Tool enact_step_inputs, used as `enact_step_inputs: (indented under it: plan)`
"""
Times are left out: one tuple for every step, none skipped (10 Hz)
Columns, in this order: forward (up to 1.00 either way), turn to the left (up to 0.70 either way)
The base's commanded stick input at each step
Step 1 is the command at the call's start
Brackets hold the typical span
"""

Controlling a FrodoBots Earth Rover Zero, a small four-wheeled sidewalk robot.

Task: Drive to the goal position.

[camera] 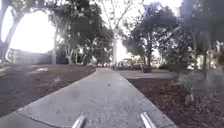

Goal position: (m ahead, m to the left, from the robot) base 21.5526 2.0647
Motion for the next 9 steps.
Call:
enact_step_inputs:
  plan:
    - [0.97,0.00]
    - [0.96,0.00]
    - [0.96,0.00]
    - [0.96,0.03]
    - [0.96,0.06]
    - [0.96,0.36]
    - [0.97,0.34]
    - [0.96,0.07]
    - [0.96,0.00]
